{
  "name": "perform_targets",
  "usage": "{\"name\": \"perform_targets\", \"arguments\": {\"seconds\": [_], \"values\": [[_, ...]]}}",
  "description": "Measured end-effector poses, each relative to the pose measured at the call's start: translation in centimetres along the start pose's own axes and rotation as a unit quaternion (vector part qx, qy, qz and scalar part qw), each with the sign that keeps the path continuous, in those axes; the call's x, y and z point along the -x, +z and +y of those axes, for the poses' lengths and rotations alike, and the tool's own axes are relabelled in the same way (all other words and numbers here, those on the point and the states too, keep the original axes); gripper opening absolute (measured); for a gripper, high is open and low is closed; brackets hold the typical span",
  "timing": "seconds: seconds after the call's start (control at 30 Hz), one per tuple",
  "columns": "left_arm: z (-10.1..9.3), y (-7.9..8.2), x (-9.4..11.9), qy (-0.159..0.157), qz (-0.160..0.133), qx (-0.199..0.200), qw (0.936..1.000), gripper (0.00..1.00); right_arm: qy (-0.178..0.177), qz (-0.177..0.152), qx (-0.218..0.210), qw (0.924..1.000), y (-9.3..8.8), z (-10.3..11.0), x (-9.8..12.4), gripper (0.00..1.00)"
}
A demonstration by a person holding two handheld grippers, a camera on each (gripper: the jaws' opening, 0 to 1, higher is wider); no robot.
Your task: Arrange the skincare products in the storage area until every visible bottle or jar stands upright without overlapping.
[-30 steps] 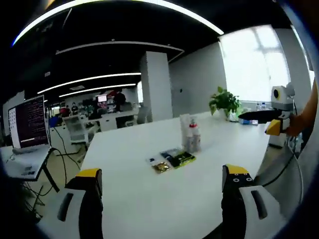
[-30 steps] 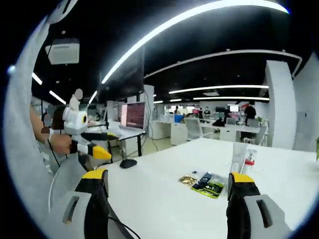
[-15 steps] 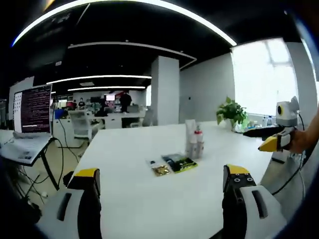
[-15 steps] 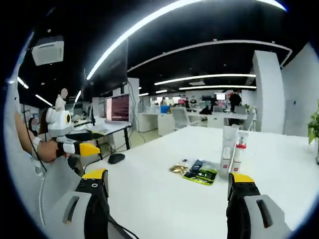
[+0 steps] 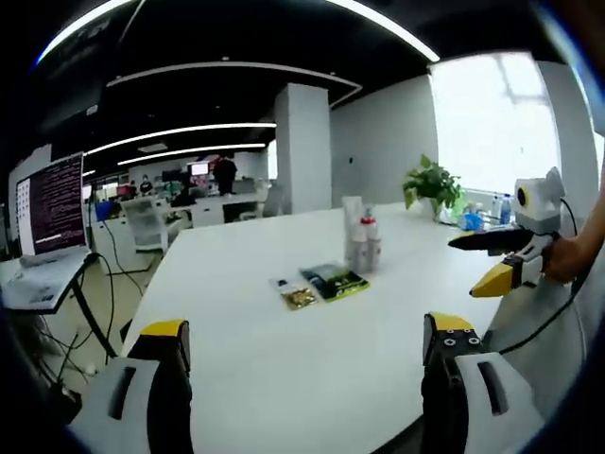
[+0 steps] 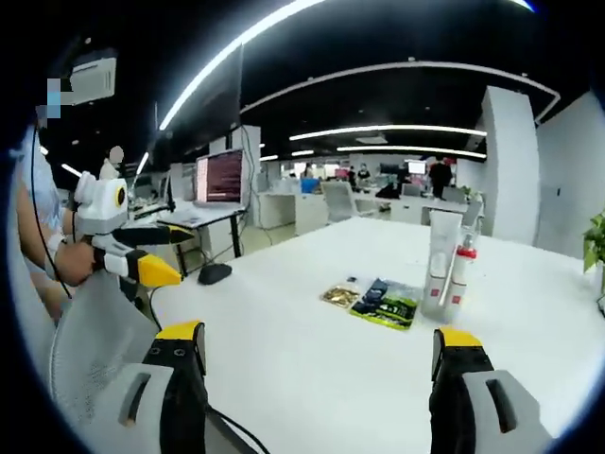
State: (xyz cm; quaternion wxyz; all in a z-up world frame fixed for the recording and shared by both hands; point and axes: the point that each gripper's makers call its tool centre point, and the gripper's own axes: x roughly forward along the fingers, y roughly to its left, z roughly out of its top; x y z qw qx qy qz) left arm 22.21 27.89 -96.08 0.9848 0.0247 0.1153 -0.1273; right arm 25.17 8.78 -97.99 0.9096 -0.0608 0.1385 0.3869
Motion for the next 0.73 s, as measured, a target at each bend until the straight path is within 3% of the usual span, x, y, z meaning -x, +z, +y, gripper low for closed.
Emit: {"name": "perform_targets", "arguments": {"seconds": [0.1,0.2,0.5,0.73], "values": [[-0.4,-0.4,-0.2,-0.004,0.007,-0.015,0.9999,0.99,0.014,-0.012,0.032,0.9993,0.5,1.0,0.3,0.96],[-1.0,-0.9,-0.2,-0.013,0.017,-0.035,0.9991,0.99,0.033,-0.002,0.058,0.9978,-0.1,2.1,0.2,0.97],[-1.2,-1.6,-0.4,-0.019,0.03,-0.038,0.9986,0.99,-0.022,-0.002,-0.01,0.9997,-0.3,-1.3,0.4,0.98],[-1.0,-2.4,-0.5,-0.011,0.045,-0.044,0.9979,0.97,-0.01,0.017,0.007,0.9998,-1.0,-0.4,0.1,0.94]]}}
